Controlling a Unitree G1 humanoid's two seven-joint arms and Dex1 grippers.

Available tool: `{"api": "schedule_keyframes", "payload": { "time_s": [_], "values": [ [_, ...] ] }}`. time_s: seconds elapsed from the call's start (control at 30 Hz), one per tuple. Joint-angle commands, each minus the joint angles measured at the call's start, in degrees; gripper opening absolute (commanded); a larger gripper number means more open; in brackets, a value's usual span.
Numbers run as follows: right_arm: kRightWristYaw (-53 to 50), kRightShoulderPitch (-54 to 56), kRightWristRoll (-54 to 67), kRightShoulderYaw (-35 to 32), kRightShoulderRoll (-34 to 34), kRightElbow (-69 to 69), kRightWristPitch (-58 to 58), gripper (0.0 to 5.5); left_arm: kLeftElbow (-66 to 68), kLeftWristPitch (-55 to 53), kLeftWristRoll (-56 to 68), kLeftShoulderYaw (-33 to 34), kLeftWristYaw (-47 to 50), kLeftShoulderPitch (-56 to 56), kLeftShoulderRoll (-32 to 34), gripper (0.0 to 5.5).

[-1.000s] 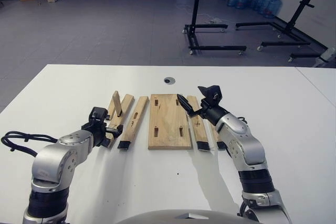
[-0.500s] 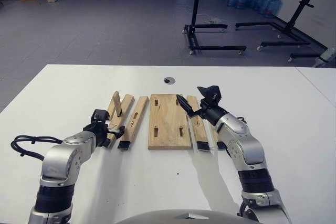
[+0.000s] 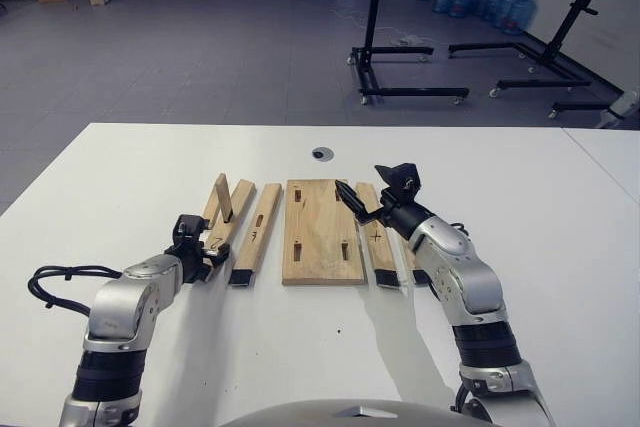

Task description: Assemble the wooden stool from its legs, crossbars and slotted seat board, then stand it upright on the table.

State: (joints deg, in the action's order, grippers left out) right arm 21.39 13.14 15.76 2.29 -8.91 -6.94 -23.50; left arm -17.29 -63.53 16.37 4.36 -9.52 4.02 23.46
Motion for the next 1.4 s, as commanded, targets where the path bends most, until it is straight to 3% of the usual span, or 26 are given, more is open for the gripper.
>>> {"api": "schedule_keyframes", "payload": {
  "time_s": [0.03,0.33,0.6,0.73,0.87,1.03,1.1,1.23,1.4],
  "values": [
    [-0.08,1.17,0.04,0.21,0.12,0.1,-0.63,5.33,0.72,-0.86,-1.08,-1.25,-0.41,-1.93,0.31,3.33],
    [0.29,1.01,-0.11,0.49,0.14,0.2,-0.41,5.33,1.46,0.06,-2.19,-1.13,-0.93,-2.65,-0.1,2.04],
    [0.21,1.61,-0.03,-0.11,0.06,0.85,-0.15,5.33,-0.09,0.92,-1.61,0.85,-1.14,0.18,-0.84,2.04],
    [1.02,7.45,4.14,-5.81,-2.96,2.5,-4.75,5.33,-4.59,3.45,4.21,4.55,-5.68,8.33,-1.76,2.04],
    [0.3,20.6,15.45,-17.14,-7.31,6.2,-14.99,5.33,-8.63,1.87,22.54,16.51,-9.89,18.13,-7.99,2.04],
    [-5.34,39.61,49.32,-36.2,-8.62,18.56,-36.94,5.33,-5.31,-2.87,48.41,24.29,-8.69,19.8,-14.24,2.04],
    [-6.28,42.64,57.76,-37.67,-8.34,21.58,-42.24,5.33,-5.41,-3.61,54.68,22.87,-8.77,17.9,-14.72,2.04],
    [-8.38,41.55,67.71,-34.41,-4.39,23.14,-49.59,5.33,-2.84,-3.72,63.81,19.27,-5.49,16.35,-15.19,2.04],
    [-12.19,39.94,75.73,-32.7,-3.72,23.14,-50.99,5.33,-1.22,-2.1,73.59,16.14,-0.85,15.87,-12.6,2.04]
  ]
}}
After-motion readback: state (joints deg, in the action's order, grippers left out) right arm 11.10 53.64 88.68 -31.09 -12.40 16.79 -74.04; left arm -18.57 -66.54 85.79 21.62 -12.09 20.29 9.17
